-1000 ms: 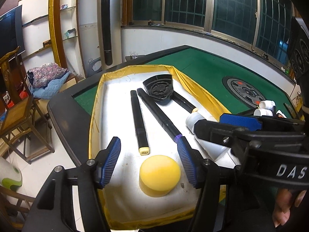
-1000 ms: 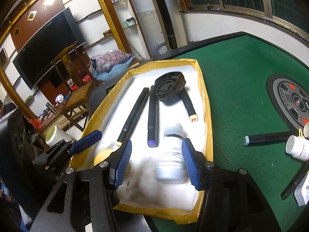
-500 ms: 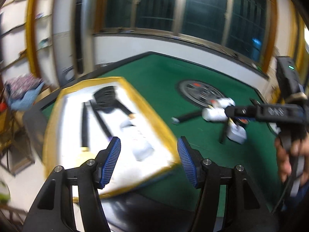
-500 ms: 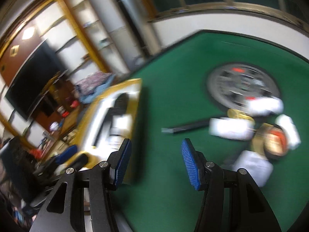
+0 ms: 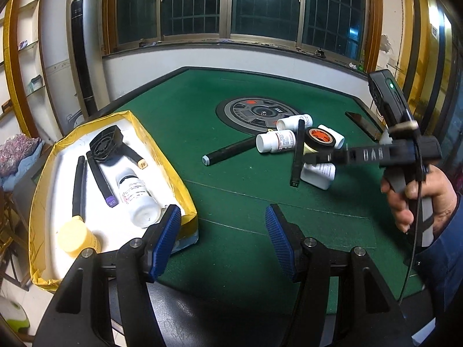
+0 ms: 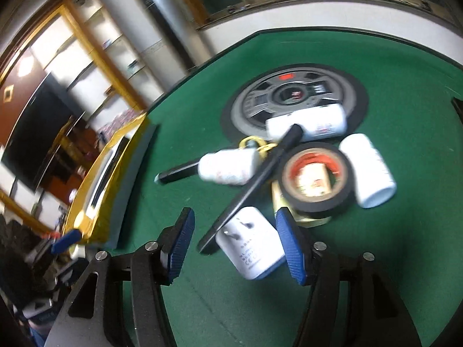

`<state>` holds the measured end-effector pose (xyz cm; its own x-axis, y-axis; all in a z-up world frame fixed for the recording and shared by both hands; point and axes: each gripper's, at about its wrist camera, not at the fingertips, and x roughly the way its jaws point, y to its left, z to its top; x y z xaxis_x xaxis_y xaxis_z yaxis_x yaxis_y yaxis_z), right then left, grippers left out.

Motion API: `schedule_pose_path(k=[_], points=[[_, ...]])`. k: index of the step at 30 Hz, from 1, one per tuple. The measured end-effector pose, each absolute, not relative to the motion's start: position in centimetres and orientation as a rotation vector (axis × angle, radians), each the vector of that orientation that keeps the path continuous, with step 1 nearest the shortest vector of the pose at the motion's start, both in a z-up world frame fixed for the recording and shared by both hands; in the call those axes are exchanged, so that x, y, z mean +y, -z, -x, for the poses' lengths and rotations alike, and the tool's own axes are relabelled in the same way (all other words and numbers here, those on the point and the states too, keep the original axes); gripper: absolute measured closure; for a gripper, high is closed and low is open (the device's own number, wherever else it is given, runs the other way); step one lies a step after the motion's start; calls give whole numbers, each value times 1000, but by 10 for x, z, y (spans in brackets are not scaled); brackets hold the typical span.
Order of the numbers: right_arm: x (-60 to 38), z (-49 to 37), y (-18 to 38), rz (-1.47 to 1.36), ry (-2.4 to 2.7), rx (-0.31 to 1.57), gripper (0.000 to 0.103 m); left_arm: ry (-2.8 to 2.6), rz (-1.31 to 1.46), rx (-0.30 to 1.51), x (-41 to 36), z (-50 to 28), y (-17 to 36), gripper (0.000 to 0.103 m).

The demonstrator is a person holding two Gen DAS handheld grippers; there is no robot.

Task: Organize rigid objects
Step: 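Move both open tools back over the pile of items, then grasp a black marker with the left tool while the right tool grasps the white plug adapter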

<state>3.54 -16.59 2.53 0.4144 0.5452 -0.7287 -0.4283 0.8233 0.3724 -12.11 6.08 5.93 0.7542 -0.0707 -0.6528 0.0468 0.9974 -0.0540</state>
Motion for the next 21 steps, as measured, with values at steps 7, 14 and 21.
schedule_pose_path(k=[7,14,21], points=[[-135,-11,-13,166,-526,984,53,88,34,731,54,115,-60,43],[-160,11,-20,89,-454,972,67,184,46,765,40,94,-66,43],[-210,44,-33,-76,-419,906,66,308,12,844,-5,37,-61,44]])
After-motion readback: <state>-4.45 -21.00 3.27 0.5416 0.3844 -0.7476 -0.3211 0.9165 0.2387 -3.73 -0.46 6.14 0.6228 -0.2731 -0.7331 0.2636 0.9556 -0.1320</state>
